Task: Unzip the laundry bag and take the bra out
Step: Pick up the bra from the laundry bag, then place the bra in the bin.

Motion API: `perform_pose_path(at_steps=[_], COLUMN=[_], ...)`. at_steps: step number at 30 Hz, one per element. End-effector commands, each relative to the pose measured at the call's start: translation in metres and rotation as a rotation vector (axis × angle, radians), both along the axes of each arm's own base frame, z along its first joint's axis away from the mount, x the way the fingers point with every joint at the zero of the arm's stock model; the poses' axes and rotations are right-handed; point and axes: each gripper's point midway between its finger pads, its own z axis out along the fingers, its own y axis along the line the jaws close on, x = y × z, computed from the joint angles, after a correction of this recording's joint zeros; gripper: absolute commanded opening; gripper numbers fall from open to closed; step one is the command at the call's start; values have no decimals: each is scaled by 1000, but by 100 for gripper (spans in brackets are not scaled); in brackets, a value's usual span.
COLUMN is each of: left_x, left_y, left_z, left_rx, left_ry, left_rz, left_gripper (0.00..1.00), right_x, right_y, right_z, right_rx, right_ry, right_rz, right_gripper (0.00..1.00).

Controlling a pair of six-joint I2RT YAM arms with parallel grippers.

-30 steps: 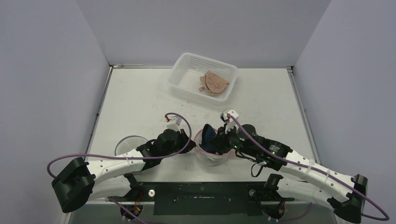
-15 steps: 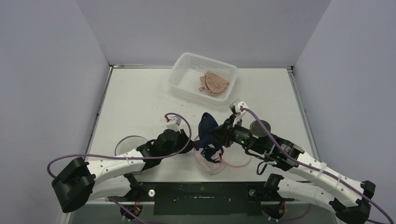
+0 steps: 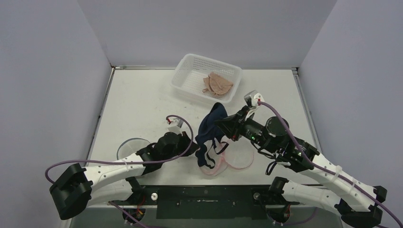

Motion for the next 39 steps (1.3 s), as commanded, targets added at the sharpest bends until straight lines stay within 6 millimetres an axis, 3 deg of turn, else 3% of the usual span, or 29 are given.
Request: perform_pose_path(at_steps=[1, 8, 13, 19, 26, 39], left_x=[3, 2, 2, 3, 3, 4], left_y=[3, 20, 34, 47, 54, 69], left_z=[24, 41, 51, 62, 61, 61], left_rx=[-39, -54, -52, -57, -44, -11], left_ry=[-47, -81, -100, -125, -121, -110], left_rz=[19, 70, 108, 141, 161, 205], left_gripper=[0, 14, 27, 38, 42, 44], right_x=[9, 19, 26, 53, 93, 157], right_y=[-10, -17, -17, -35, -62, -56], right_z=[70, 110, 121, 132, 143, 191], right_rx=[71, 54, 39, -16, -104, -183], right_ry=[-140, -215, -243, -273, -286, -388], right_rz=[-53, -105, -133, -304, -594, -800], right_gripper=[5, 5, 5, 5, 5, 5])
